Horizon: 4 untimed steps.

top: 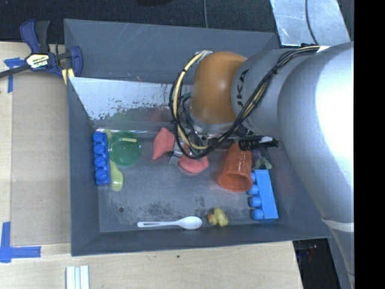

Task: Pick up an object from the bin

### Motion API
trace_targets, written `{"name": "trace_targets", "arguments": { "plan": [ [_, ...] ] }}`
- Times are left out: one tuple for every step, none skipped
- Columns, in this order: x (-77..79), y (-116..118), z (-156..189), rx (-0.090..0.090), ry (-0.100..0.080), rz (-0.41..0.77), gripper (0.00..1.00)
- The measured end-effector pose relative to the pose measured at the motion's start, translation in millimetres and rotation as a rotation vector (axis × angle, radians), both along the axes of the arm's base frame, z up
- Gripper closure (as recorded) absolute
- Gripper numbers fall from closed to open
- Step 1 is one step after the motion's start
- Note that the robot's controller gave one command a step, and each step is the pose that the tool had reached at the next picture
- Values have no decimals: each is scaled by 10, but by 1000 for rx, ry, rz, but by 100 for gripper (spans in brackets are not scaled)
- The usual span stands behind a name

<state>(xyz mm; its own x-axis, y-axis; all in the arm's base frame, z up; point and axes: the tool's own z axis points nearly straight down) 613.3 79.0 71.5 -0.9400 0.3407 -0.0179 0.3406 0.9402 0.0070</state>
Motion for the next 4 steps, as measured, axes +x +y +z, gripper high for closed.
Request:
{"name": "trace_targets", "arguments": {
  "plan": [
    [0, 0, 0, 0, 0, -1, 100],
    [0, 0, 0, 0, 0, -1, 100],
    [0, 0, 0, 0, 0, -1, 100],
    [0, 0, 0, 0, 0, -2, 100]
  ]
}}
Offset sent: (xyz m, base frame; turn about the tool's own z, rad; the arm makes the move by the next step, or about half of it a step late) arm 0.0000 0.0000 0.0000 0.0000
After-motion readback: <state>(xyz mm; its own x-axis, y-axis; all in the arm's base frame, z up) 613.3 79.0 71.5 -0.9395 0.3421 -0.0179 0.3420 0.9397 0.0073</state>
